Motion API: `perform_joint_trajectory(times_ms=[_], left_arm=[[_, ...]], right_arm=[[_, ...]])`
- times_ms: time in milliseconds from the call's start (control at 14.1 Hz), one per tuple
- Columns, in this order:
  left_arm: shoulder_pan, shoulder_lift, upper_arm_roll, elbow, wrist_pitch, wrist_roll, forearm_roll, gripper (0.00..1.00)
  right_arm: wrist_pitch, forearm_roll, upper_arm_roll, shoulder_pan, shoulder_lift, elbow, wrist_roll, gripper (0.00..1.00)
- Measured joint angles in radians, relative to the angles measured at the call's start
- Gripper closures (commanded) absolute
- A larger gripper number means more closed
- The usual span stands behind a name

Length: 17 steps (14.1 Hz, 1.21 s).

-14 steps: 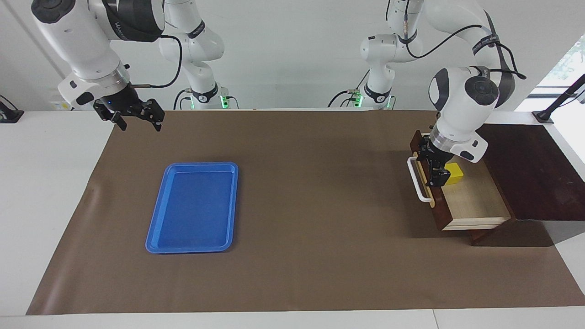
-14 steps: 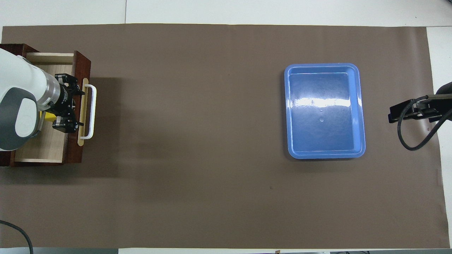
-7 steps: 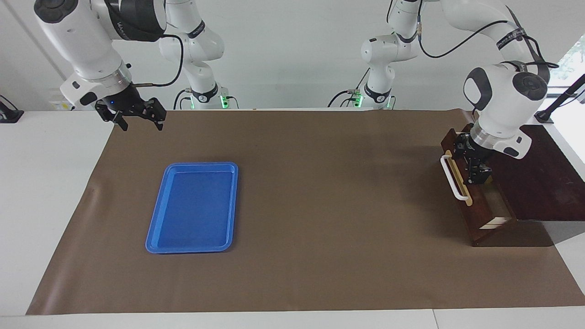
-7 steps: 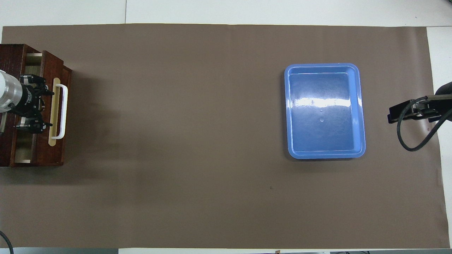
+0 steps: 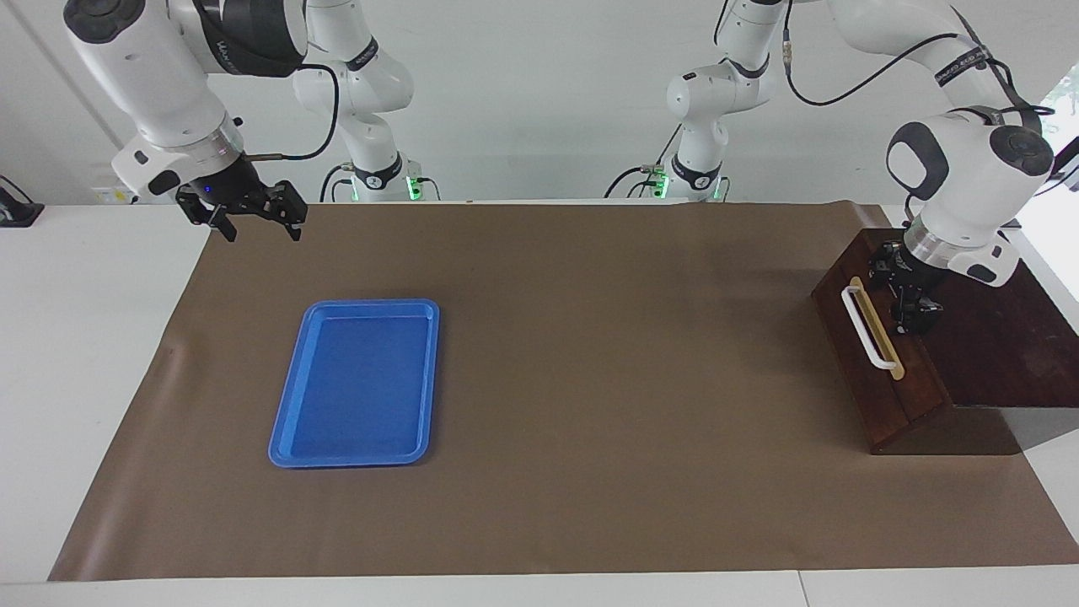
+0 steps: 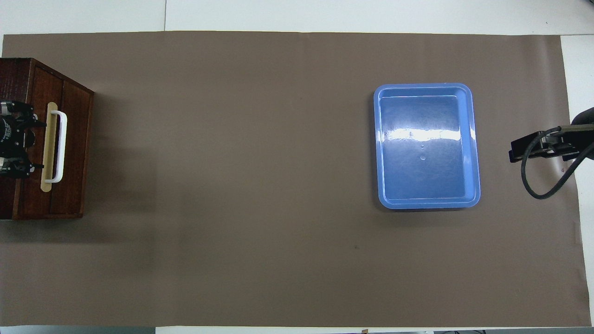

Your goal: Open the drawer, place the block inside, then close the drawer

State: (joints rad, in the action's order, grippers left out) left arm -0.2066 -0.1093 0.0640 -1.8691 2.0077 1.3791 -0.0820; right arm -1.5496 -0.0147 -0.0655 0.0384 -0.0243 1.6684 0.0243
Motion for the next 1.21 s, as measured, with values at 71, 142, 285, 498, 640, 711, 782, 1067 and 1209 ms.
perform_joint_trajectory(times_ms=[71, 142, 285, 498, 640, 711, 782, 1067, 1209], left_arm=[[-0.001, 0.000, 0.000, 0.000, 0.000, -0.010, 0.000, 0.00], [-0.001, 0.000, 0.001, 0.000, -0.003, -0.021, 0.000, 0.00], [0.001, 0.001, 0.006, 0.009, -0.024, -0.091, -0.003, 0.00], [0.013, 0.033, 0.016, 0.047, -0.106, -0.274, -0.006, 0.00], [0.038, 0.074, 0.024, 0.056, -0.173, -0.426, -0.005, 0.00], [0.059, 0.088, 0.029, 0.058, -0.204, -0.502, -0.005, 0.00], [0.084, 0.099, 0.033, 0.064, -0.235, -0.572, -0.004, 0.00], [0.163, 0.114, 0.032, 0.113, -0.345, -0.926, 0.029, 0.00], [0.174, 0.110, 0.003, 0.114, -0.364, -1.107, 0.049, 0.00]], right_arm=[[0.000, 0.000, 0.000, 0.000, 0.000, 0.000, 0.000, 0.00], [0.000, 0.000, 0.000, 0.000, 0.000, 0.000, 0.000, 0.00], [0.000, 0.000, 0.000, 0.000, 0.000, 0.000, 0.000, 0.00], [0.000, 0.000, 0.000, 0.000, 0.000, 0.000, 0.000, 0.00], [0.000, 0.000, 0.000, 0.000, 0.000, 0.000, 0.000, 0.00], [0.000, 0.000, 0.000, 0.000, 0.000, 0.000, 0.000, 0.00], [0.000, 0.000, 0.000, 0.000, 0.000, 0.000, 0.000, 0.00], [0.000, 0.000, 0.000, 0.000, 0.000, 0.000, 0.000, 0.00], [0.000, 0.000, 0.000, 0.000, 0.000, 0.000, 0.000, 0.00]])
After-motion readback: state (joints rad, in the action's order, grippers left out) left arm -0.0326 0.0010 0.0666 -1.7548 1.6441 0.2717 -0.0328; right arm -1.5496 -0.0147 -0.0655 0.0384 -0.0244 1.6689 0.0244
